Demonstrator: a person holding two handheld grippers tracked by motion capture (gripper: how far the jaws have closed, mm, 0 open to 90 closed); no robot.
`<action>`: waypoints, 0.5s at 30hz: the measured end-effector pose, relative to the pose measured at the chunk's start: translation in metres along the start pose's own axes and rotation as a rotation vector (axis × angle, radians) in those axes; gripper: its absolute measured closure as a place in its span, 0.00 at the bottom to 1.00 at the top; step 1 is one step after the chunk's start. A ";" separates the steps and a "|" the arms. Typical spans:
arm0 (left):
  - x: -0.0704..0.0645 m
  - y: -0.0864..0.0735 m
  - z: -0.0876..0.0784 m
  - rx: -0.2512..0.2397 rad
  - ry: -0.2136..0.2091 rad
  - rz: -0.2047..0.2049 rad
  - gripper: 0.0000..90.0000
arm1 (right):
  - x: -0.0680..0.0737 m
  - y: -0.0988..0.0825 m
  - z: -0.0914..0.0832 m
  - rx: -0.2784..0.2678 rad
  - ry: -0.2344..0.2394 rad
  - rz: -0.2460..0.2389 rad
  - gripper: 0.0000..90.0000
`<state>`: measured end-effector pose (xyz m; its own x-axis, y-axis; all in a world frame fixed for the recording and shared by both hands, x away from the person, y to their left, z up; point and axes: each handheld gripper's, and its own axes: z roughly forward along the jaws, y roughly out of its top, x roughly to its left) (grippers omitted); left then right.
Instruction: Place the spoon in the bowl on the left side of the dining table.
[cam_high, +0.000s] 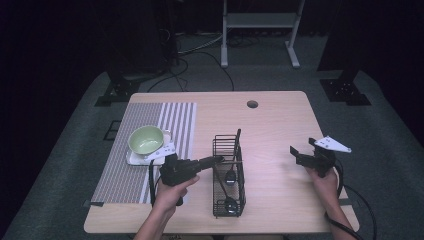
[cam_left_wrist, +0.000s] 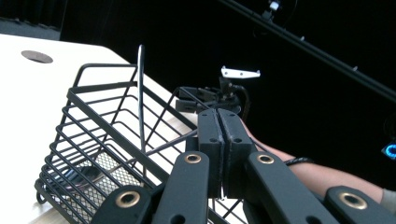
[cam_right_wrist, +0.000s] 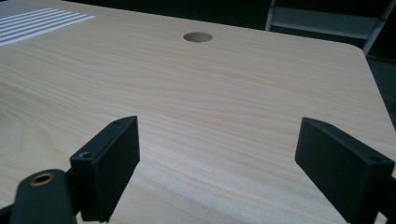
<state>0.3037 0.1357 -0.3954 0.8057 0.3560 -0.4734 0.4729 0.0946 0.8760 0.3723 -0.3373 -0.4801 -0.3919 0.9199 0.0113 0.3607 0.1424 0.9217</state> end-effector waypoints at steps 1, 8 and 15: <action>0.000 0.000 0.000 0.000 0.000 0.000 0.99 | 0.000 0.000 0.000 0.001 0.000 0.001 0.14; 0.001 0.007 -0.008 -0.061 -0.003 -0.038 0.99 | 0.000 0.000 0.000 0.004 -0.001 0.003 0.14; 0.002 0.016 -0.018 -0.114 0.003 -0.063 0.99 | 0.000 0.000 0.001 0.008 -0.004 0.002 0.14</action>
<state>0.3063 0.1545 -0.3807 0.7742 0.3490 -0.5280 0.4789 0.2224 0.8492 0.3730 -0.3368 -0.4802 -0.3874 0.9218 0.0117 0.3683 0.1431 0.9186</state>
